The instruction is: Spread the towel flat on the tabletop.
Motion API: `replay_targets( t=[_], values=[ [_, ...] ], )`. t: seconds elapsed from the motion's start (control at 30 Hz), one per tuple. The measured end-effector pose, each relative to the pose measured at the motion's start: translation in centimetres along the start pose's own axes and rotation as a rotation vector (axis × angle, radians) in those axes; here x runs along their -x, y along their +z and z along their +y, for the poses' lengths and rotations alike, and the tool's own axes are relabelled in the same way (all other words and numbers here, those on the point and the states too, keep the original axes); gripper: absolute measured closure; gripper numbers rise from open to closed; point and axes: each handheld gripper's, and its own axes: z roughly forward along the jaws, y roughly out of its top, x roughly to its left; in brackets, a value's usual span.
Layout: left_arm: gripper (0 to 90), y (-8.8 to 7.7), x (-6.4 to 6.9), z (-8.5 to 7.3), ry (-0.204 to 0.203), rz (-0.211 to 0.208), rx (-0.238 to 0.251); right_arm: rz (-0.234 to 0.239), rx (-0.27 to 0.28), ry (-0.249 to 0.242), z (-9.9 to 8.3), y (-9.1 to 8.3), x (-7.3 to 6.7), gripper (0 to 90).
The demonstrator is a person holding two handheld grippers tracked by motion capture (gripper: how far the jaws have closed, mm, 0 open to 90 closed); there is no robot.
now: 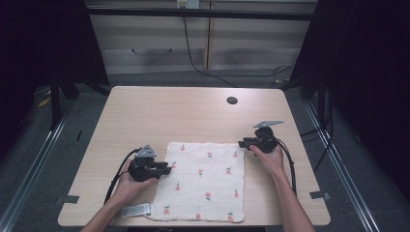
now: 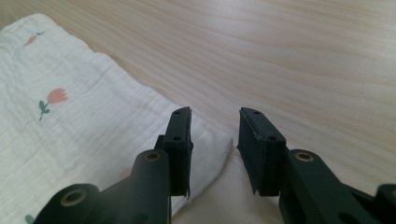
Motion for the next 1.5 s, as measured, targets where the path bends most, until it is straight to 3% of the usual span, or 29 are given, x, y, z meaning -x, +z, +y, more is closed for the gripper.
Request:
replay_targets(
  t=[0.13, 0.33, 0.4, 0.6, 0.67, 0.73, 0.83, 0.9, 0.97, 1.07, 1.13, 1.17, 1.23, 1.27, 1.37, 1.47, 1.5],
  values=[
    [69.1, 0.0, 0.0, 0.0, 0.006, 0.003, 0.0, -0.014, -0.006, -0.006, -0.1, 0.3, -0.2, 69.0],
    [69.1, 0.0, 0.0, 0.0, 0.0, -0.004, 0.0, 0.003, -0.013, -0.005, -0.2, 0.5, -0.3, 87.3],
    [69.2, -0.1, 0.1, 0.0, 0.007, 0.0, -0.006, 0.023, 0.013, 0.017, -0.1, 0.3, -0.3, 88.4],
    [68.8, -0.2, 0.3, -0.1, 0.004, 0.004, -0.01, 0.042, 0.057, 0.022, 0.3, -0.4, -0.4, 88.8],
    [67.2, -0.2, 0.1, 0.0, 0.018, -0.015, -0.018, 0.049, 0.065, 0.019, 0.6, -0.6, -0.5, 88.8],
    [64.1, -0.2, -0.4, 0.5, 0.004, -0.014, -0.013, 0.064, 0.083, 0.013, 1.0, -1.0, -1.0, 88.8],
    [62.1, -1.0, -1.3, 1.3, -0.031, -0.024, 0.05, 0.063, 0.084, -0.001, 1.4, -1.2, -1.3, 88.8],
    [61.6, -1.7, -2.0, 2.2, -0.022, 0.025, 0.081, 0.066, 0.093, -0.009, 1.5, -1.4, -1.5, 88.8],
    [64.0, -1.7, -3.0, 2.9, -0.059, 0.029, 0.106, 0.068, 0.097, -0.009, 1.6, -1.6, -1.4, 88.8],
    [64.3, -0.8, -4.4, 4.1, -0.065, 0.072, 0.08, 0.067, 0.097, -0.004, 1.5, -1.7, -1.4, 88.8],
    [64.2, -0.2, -5.5, 4.5, -0.092, 0.059, 0.089, 0.068, 0.1, -0.002, 1.4, -1.8, -1.4, 88.8],
    [63.7, 0.1, -5.8, 4.7, -0.09, 0.084, 0.079, 0.068, 0.101, -0.005, 1.3, -1.8, -1.4, 88.7],
    [61.5, 0.7, -6.5, 4.8, -0.108, 0.059, 0.087, 0.069, 0.104, -0.003, 1.2, -1.8, -1.4, 88.7],
    [60.8, 1.0, -6.6, 4.9, -0.109, 0.069, 0.081, 0.076, 0.108, -0.009, 1.1, -1.7, -1.4, 88.6],
    [61.1, 2.0, -6.6, 5.3, -0.086, 0.062, 0.045, 0.078, 0.107, -0.008, 1.1, -1.7, -1.5, 88.6],
    [63.8, 2.8, -6.7, 5.3, -0.105, 0.06, 0.048, 0.08, 0.104, -0.015, 1.1, -1.7, -1.7, 88.6],
    [65.1, 3.0, -6.8, 5.2, -0.126, 0.039, 0.055, 0.08, 0.101, -0.015, 1.1, -1.7, -1.7, 88.6]
  ],
)
